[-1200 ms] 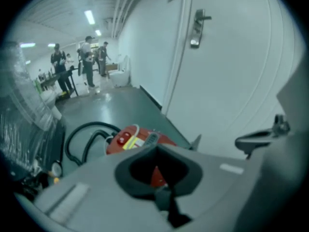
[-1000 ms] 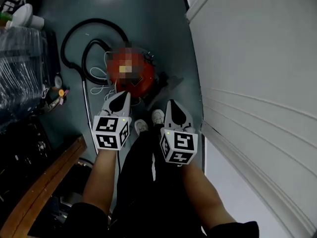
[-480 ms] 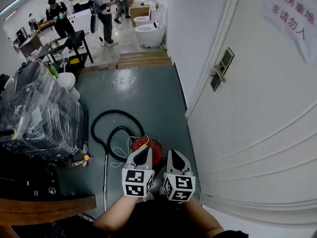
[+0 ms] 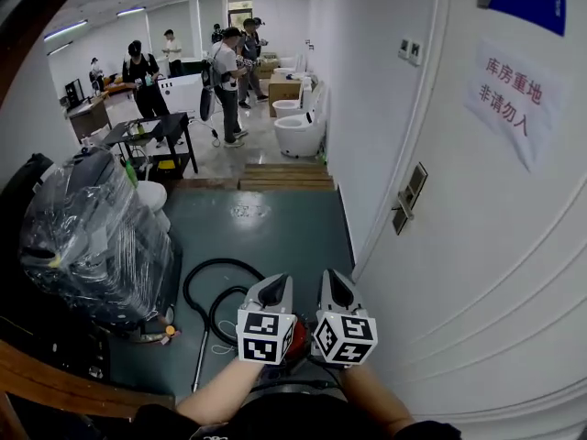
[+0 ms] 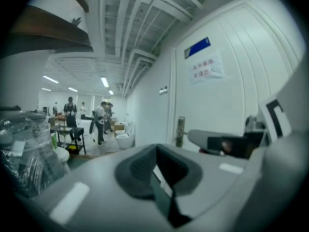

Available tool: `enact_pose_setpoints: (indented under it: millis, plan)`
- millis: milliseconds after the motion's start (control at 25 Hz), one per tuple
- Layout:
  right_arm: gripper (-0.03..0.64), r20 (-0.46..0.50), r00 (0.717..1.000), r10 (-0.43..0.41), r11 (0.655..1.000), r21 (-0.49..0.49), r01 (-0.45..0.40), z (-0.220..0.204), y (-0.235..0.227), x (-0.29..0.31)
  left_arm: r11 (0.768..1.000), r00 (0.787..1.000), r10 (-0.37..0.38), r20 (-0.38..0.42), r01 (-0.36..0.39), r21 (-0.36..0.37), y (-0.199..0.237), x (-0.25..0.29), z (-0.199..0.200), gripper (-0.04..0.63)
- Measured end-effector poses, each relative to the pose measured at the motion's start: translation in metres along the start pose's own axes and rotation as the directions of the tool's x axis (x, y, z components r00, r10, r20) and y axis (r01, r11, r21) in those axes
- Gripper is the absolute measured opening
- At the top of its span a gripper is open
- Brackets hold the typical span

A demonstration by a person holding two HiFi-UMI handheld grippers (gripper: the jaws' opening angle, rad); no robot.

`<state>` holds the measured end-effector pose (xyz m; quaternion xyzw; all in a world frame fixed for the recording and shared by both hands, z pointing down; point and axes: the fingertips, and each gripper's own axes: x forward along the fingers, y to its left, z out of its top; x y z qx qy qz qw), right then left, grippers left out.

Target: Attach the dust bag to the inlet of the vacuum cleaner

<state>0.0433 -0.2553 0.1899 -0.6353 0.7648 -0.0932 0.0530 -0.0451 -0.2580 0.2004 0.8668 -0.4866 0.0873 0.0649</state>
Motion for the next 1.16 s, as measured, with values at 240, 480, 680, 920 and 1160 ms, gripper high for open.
enact_pose_setpoints:
  millis: [240,480,680,920,1160]
  plan:
    - [-0.003,-0.003,0.997,0.072,0.996,-0.055,-0.072,0.011,0.007,0.016,0.997,0.998,0.046,0.047,-0.048,0.057,0.005,0.01,0.024,0.0]
    - [-0.003,0.0,0.997,0.072,0.995,-0.066,-0.072,0.011,0.002,0.024,0.999,0.997,0.038,0.063,-0.04,0.031,-0.002,0.017,0.035,0.0]
    - [-0.003,0.009,0.999,0.043,0.994,-0.102,-0.042,0.007,-0.005,0.027,1.0,0.998,0.023,0.064,-0.024,0.007,-0.005,0.022,0.033,0.0]
    - [-0.003,-0.019,0.999,0.036,0.996,-0.083,-0.037,-0.003,-0.013,0.027,0.999,0.998,0.038,0.048,-0.04,0.026,-0.006,0.028,0.022,0.001]
    - [-0.003,-0.03,0.999,0.02,0.999,-0.032,-0.021,-0.004,-0.022,0.028,0.999,0.999,0.021,0.041,-0.022,0.038,-0.014,0.036,0.021,0.0]
